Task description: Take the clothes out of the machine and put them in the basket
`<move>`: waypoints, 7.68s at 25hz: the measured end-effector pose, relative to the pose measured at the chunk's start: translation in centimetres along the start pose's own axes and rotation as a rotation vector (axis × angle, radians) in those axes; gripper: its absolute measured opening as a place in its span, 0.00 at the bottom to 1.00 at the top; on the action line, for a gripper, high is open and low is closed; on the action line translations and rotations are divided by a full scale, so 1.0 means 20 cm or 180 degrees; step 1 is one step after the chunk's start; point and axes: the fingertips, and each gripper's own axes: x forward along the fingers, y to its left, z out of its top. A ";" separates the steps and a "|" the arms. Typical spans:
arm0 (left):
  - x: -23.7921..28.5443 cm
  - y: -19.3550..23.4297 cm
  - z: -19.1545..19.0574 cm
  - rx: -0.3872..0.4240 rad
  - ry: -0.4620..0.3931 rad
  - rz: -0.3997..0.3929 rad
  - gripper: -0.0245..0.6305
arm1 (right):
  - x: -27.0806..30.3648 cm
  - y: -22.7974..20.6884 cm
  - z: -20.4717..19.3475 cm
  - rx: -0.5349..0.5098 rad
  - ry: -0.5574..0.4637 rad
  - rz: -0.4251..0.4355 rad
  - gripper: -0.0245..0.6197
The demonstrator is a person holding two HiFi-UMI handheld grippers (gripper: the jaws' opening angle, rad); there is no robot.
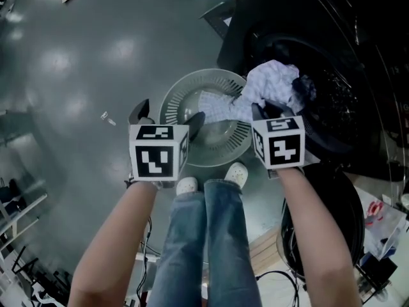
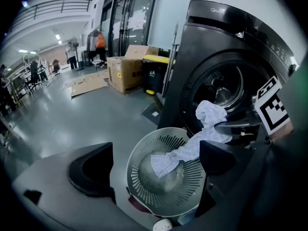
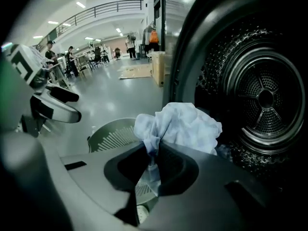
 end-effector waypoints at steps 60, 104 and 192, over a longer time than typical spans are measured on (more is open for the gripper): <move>0.19 -0.07 -0.21 -0.0235 0.0170 0.0104 0.89 | 0.27 -0.60 -0.26 -0.0301 0.0331 -0.0594 0.74; 0.03 -0.02 -0.09 -0.0088 0.0071 0.0055 0.89 | 0.14 -0.11 -0.13 -0.0807 0.0096 -0.0072 0.09; 0.72 -0.21 0.07 0.0376 -0.0322 -0.0241 0.89 | 0.48 -0.91 0.12 -0.0026 -0.0856 -0.1297 0.71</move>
